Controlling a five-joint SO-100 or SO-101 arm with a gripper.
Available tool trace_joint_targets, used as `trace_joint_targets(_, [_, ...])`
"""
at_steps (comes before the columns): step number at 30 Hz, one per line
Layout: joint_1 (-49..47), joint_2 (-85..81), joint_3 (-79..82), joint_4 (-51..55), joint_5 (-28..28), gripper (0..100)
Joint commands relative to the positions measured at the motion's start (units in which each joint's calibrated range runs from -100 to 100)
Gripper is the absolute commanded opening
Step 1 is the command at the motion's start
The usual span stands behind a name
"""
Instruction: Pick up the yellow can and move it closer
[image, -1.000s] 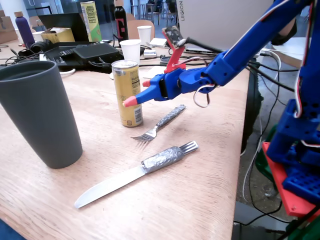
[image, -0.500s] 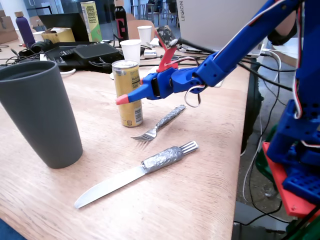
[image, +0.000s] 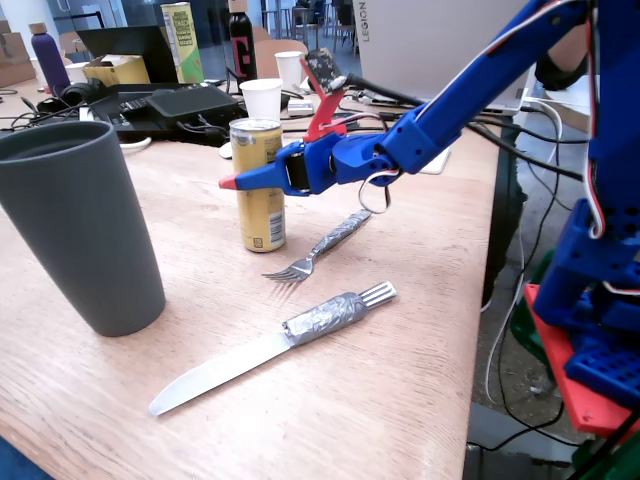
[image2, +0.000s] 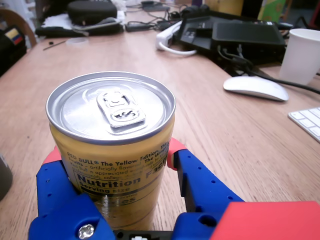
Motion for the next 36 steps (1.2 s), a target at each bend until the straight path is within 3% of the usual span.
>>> trace_joint_targets(1, [0.4, -0.5, -2.5, 0.3, 0.0, 39])
trace_joint_targets(14, [0.2, 4.1, -8.0, 0.2, 0.4, 39])
trace_joint_targets(19, [0.2, 4.1, -8.0, 0.2, 0.0, 16])
trace_joint_targets(27, [0.2, 3.1, -6.7, 0.2, 0.1, 14])
trace_joint_targets(36, [-10.8, -25.2, 15.6, 0.3, 0.0, 14])
